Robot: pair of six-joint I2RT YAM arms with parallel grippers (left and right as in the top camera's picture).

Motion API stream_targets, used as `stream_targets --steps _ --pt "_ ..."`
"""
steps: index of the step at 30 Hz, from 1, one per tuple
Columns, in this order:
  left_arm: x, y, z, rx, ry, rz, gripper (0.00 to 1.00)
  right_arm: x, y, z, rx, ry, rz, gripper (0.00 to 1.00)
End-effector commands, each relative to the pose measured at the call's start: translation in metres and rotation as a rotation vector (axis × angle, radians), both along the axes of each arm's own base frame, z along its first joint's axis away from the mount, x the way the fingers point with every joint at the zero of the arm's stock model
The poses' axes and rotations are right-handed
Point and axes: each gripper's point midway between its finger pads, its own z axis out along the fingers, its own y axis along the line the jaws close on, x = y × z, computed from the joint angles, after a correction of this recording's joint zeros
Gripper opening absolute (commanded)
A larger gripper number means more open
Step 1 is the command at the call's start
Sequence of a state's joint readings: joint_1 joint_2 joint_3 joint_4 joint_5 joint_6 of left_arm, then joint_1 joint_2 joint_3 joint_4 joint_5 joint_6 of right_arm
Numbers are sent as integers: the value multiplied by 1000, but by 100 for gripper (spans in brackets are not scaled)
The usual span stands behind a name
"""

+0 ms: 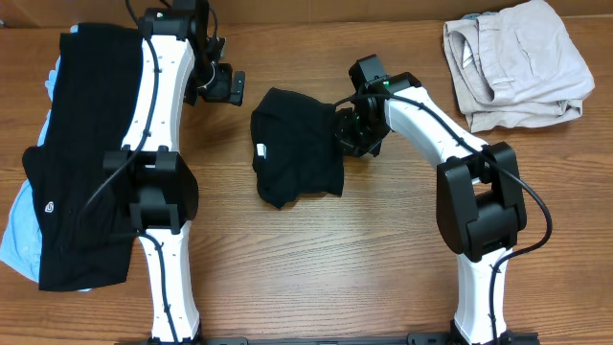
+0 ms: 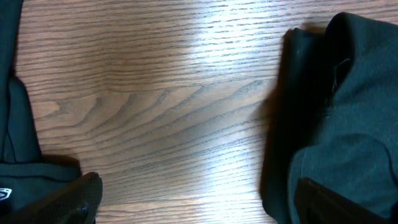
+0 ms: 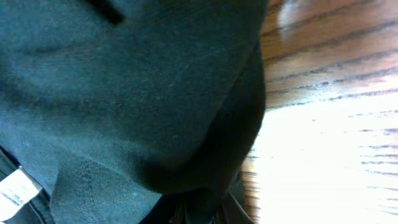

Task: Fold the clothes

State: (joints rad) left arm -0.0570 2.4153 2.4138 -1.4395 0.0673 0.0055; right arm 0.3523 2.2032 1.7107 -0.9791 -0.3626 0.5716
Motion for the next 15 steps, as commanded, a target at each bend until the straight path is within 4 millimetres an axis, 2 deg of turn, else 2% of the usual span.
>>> stream_targets --steps 1,4,8,9,11,12,13,15 --pt "-1 -1 -1 -2 4 0 100 11 -21 -6 -45 -51 57 13" --pt "-1 -1 -1 -2 4 0 100 25 -48 -8 -103 -114 97 13" --pt "-1 -1 -1 -3 4 0 100 55 -96 -10 -224 -223 117 15" --pt "-1 -1 -1 -3 4 0 100 63 -107 -9 -243 -255 120 22" --pt "-1 -1 -1 -3 3 0 100 77 -124 -5 -251 -304 124 48" --pt "-1 -1 -1 -3 3 0 100 81 -130 -1 -252 -315 119 56" --pt "-1 -1 -1 -3 3 0 100 85 -135 3 -248 -324 110 62" --pt "-1 -1 -1 -3 3 0 100 93 -143 21 -236 -345 93 68"
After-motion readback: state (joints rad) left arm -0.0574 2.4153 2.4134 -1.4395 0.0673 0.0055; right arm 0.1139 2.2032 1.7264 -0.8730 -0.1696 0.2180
